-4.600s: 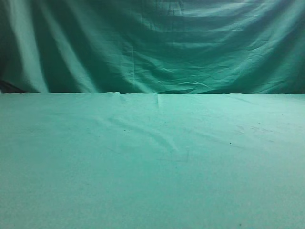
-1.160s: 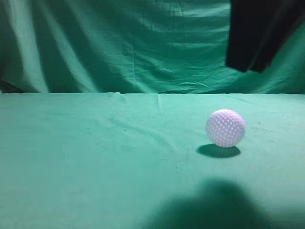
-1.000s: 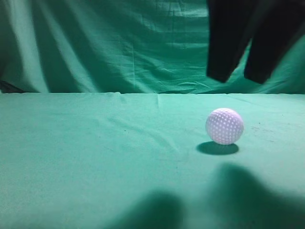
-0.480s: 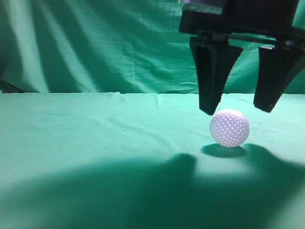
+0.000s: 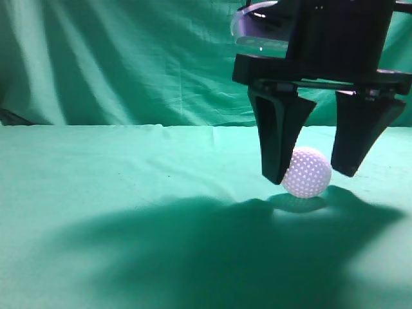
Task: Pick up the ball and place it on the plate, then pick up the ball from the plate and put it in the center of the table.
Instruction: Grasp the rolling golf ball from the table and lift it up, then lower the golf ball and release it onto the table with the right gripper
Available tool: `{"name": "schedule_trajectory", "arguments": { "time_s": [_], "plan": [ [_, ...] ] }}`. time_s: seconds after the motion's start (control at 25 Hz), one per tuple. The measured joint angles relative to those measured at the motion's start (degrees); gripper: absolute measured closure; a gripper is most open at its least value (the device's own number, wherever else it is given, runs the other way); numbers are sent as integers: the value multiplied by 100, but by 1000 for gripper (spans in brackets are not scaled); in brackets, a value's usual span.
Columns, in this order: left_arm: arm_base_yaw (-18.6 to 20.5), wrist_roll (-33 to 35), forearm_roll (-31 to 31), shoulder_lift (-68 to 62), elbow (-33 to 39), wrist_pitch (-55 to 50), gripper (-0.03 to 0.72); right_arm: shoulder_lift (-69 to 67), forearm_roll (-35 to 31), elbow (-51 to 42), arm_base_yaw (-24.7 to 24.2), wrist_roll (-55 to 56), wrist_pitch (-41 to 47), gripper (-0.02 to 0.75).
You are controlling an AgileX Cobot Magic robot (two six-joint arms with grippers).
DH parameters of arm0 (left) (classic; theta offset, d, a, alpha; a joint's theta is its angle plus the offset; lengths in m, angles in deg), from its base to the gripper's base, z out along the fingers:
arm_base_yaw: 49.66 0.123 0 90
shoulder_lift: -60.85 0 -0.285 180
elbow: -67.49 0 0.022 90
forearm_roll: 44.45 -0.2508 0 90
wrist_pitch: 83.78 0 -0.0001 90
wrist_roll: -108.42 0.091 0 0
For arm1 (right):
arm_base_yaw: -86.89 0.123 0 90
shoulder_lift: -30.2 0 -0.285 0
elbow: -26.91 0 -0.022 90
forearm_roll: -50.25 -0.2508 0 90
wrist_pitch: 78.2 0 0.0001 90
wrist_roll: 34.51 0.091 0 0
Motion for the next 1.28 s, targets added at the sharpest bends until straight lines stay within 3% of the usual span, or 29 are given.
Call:
{"name": "schedule_trajectory", "arguments": {
  "time_s": [0.28,0.4,0.48,0.52,0.68,1.04,1.28],
  "plan": [
    [0,0,-23,3,0,0,688,-184,-108,13,0,-127,-60,169],
    [0,0,-33,3,0,0,688,-194,-119,13,0,-148,-69,288],
    [0,0,-33,3,0,0,688,-194,-130,13,0,-178,-69,411],
    [0,0,-33,3,0,0,688,-194,-130,13,0,-191,-45,426],
    [0,0,-33,3,0,0,688,-194,-130,199,0,-230,245,416],
    [0,0,-233,3,0,228,688,-70,322,2012,-9,-181,1153,416],
    [0,-75,-171,3,0,491,688,-55,575,2578,-275,-86,1394,416]
  ]
}}
